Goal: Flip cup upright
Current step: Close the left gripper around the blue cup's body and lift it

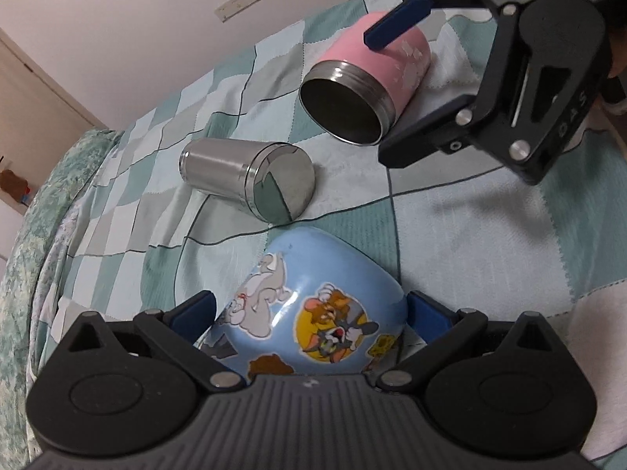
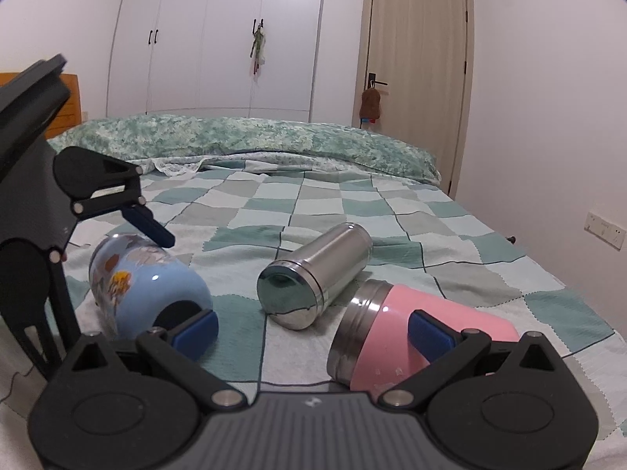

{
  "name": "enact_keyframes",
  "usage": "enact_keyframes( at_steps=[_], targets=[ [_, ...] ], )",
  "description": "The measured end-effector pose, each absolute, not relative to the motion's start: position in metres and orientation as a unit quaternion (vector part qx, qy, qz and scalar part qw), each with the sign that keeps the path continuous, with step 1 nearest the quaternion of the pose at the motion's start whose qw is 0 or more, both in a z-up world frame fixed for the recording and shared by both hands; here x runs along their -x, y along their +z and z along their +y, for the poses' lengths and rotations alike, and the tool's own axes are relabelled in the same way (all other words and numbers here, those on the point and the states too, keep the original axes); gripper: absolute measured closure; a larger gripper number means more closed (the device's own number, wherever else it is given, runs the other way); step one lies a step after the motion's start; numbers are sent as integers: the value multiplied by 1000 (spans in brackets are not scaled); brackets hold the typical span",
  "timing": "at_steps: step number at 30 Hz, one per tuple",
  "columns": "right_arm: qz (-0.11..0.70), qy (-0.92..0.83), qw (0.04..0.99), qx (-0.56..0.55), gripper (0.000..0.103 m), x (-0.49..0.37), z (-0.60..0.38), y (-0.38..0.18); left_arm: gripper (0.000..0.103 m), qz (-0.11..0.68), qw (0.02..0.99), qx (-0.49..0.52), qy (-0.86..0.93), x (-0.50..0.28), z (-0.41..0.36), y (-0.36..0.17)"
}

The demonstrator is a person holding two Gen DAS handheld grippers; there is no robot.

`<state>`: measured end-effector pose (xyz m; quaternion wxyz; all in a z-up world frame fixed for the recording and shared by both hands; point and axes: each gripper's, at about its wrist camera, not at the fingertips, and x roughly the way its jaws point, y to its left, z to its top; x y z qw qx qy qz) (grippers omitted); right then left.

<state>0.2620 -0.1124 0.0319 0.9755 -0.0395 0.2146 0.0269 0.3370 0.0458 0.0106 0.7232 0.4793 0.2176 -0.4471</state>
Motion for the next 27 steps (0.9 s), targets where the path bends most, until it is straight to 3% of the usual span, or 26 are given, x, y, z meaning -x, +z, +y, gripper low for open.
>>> enact_keyframes(
  at_steps=[5, 27],
  targets=[
    [213, 24, 976, 43, 0, -263, -110, 31, 0, 205, 709, -508, -444, -344, 37, -7],
    [197, 50, 979, 13, 0, -249, -123, 41, 9, 228, 718, -511, -414, -314, 34, 9]
  ],
)
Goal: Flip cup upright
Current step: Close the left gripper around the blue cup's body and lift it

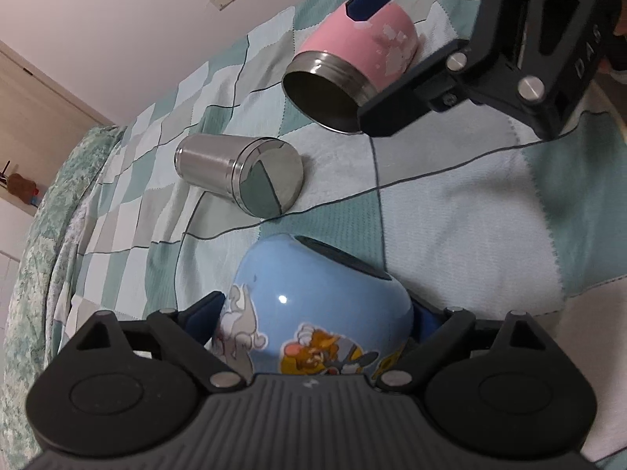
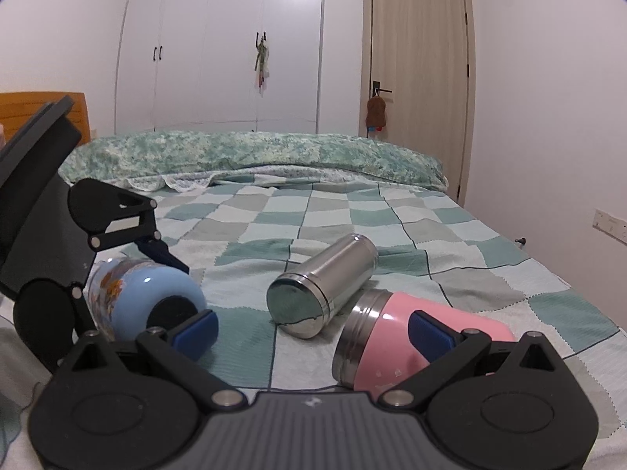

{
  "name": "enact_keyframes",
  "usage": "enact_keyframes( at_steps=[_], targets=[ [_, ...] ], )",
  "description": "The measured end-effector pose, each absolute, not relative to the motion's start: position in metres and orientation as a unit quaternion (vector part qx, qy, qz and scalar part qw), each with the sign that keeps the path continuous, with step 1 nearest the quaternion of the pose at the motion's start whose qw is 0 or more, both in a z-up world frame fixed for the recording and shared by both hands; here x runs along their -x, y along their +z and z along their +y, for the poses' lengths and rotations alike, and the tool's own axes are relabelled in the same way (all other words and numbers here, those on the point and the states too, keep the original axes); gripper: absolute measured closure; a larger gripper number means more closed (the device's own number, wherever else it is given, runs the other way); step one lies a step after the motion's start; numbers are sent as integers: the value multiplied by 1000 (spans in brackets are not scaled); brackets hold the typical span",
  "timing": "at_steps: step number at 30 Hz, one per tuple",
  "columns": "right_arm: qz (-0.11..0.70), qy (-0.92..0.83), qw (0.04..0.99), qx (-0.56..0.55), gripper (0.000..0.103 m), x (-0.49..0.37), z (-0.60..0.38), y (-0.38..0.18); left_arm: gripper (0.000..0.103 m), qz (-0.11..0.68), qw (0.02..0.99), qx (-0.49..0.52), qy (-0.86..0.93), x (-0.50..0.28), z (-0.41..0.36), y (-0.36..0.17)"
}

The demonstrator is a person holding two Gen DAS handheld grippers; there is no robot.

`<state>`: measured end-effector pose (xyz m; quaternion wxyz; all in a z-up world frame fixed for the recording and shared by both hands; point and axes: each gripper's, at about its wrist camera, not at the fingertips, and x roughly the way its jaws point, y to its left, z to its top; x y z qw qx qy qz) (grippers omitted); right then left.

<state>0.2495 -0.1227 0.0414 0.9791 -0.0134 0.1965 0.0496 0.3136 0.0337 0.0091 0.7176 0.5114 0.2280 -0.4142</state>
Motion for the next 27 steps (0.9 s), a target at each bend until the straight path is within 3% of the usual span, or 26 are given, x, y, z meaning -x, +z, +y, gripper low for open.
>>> enact_keyframes(
  at_steps=[20, 27],
  targets=[
    [153, 131, 979, -20, 0, -175, -153, 69, 16, 267, 720, -554, -321, -200, 20, 34],
    [153, 138, 978, -21, 0, -163, -161, 67, 15, 246, 726, -558, -319, -204, -2, 20]
  ],
)
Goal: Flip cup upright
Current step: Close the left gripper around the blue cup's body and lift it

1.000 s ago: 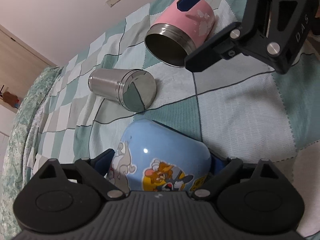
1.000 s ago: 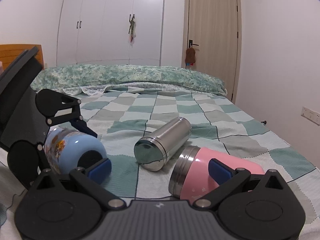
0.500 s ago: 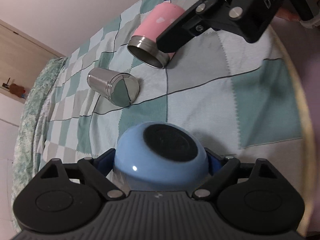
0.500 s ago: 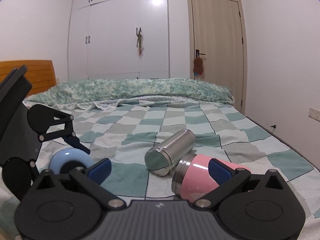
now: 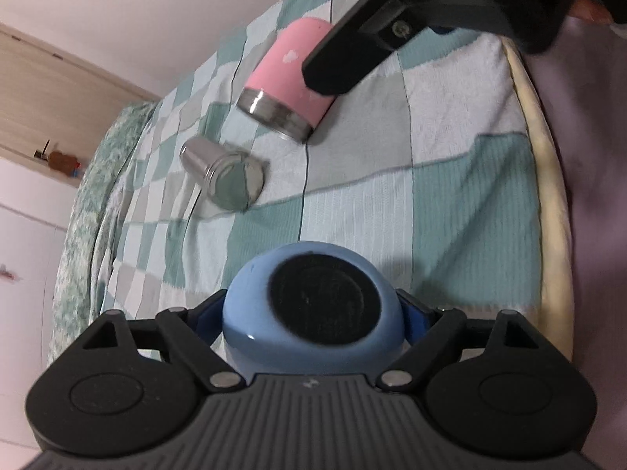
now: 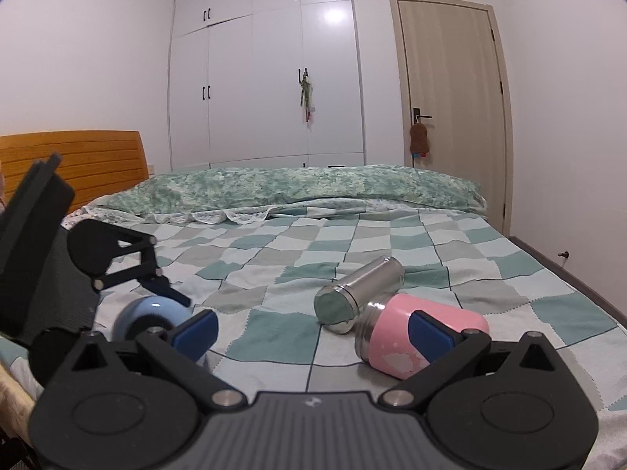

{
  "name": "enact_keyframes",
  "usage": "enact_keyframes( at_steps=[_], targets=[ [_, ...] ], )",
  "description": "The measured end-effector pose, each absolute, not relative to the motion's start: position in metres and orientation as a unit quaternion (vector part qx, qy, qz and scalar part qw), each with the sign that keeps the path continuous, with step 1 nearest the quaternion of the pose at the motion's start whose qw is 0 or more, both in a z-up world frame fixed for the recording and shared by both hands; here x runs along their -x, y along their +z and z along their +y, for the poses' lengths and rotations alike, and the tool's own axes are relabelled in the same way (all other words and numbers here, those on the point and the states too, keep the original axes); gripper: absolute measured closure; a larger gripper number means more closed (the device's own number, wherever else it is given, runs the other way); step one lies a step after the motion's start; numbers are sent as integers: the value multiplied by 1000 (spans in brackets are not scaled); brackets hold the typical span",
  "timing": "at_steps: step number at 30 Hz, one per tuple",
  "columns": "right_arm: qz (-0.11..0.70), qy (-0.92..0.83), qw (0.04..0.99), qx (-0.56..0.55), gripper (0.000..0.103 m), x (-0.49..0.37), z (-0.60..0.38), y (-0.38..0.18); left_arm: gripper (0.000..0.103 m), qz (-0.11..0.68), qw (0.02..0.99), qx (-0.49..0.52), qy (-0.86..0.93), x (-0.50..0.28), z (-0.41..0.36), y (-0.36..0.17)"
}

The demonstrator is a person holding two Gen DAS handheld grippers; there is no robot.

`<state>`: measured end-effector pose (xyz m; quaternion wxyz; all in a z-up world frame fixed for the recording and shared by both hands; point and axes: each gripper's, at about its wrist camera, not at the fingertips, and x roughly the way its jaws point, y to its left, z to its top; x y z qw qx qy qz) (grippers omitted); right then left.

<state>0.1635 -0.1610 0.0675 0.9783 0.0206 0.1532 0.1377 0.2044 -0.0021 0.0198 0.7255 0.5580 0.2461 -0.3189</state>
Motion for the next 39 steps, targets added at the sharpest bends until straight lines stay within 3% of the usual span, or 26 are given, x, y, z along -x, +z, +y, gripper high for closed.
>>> enact_keyframes(
  at_steps=[6, 10, 13, 19, 39],
  targets=[
    [161, 112, 980, -16, 0, -173, -165, 62, 11, 236, 708, -564, -355, -230, -24, -3],
    [165, 97, 981, -14, 0, -184, -165, 59, 0, 248, 700, -562, -364, -248, -16, -3],
    [171, 88, 981, -11, 0, -192, -165, 56, 0, 272, 696, -560, -358, -265, -1, -4],
    [179, 78, 981, -6, 0, -199, -160, 51, 11, 248, 703, -549, -379, -262, 4, -3],
    [142, 107, 984, -10, 0, -158, -152, 77, 18, 248, 702, -576, -338, -197, 14, 27]
  ],
)
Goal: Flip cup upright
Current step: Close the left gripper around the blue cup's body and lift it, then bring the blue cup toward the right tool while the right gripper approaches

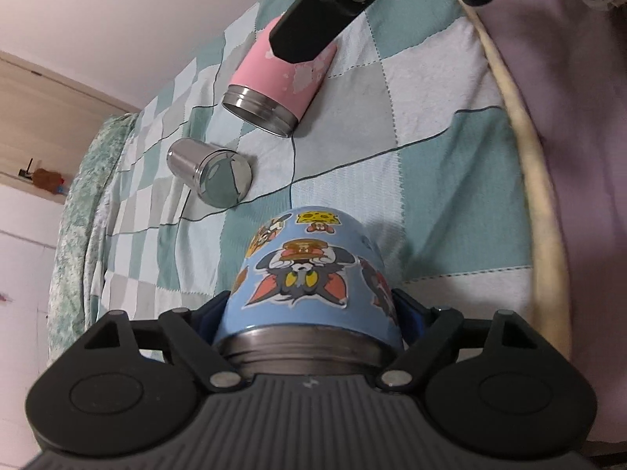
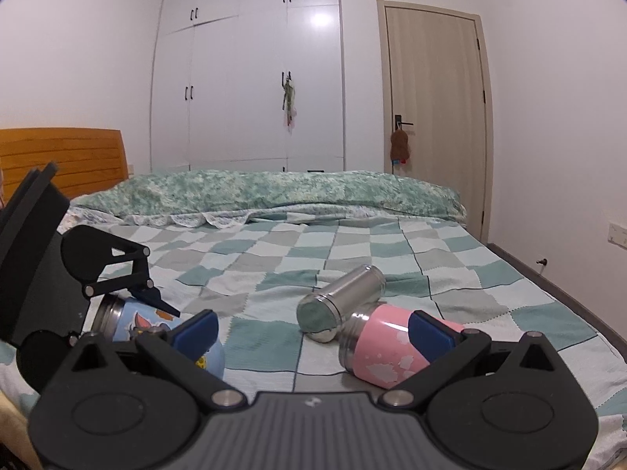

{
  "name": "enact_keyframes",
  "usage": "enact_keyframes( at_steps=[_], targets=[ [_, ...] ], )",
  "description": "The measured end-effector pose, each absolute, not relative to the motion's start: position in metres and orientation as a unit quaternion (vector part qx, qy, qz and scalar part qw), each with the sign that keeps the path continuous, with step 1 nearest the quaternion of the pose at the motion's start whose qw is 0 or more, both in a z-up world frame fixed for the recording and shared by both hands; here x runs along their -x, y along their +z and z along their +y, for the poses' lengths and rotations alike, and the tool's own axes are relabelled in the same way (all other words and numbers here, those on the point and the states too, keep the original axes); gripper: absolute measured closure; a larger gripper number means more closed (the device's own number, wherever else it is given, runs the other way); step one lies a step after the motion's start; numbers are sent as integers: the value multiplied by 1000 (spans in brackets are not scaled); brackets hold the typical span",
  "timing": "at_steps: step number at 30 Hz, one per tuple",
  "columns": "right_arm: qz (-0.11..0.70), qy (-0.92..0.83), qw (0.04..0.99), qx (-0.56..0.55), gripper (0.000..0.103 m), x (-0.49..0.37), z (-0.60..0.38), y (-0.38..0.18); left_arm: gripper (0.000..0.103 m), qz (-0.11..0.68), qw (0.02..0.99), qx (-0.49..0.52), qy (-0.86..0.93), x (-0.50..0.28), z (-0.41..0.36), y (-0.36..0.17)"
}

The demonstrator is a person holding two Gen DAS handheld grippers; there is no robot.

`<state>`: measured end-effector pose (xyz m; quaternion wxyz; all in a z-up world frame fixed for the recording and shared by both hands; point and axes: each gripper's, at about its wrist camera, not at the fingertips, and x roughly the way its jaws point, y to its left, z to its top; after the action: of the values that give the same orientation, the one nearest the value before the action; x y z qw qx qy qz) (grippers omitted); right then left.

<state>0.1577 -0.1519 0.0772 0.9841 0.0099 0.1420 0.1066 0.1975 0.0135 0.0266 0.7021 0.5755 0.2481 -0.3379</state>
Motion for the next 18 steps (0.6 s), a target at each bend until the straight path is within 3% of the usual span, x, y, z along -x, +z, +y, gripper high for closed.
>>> enact_keyframes(
  at_steps=[11, 18],
  targets=[
    [135, 136, 981, -5, 0, -126, -159, 79, 18, 230, 743, -530, -338, -140, 4, 22],
    [143, 138, 980, 14, 0, -119, -163, 70, 18, 226, 779, -487, -325, -152, 10, 6]
  ],
)
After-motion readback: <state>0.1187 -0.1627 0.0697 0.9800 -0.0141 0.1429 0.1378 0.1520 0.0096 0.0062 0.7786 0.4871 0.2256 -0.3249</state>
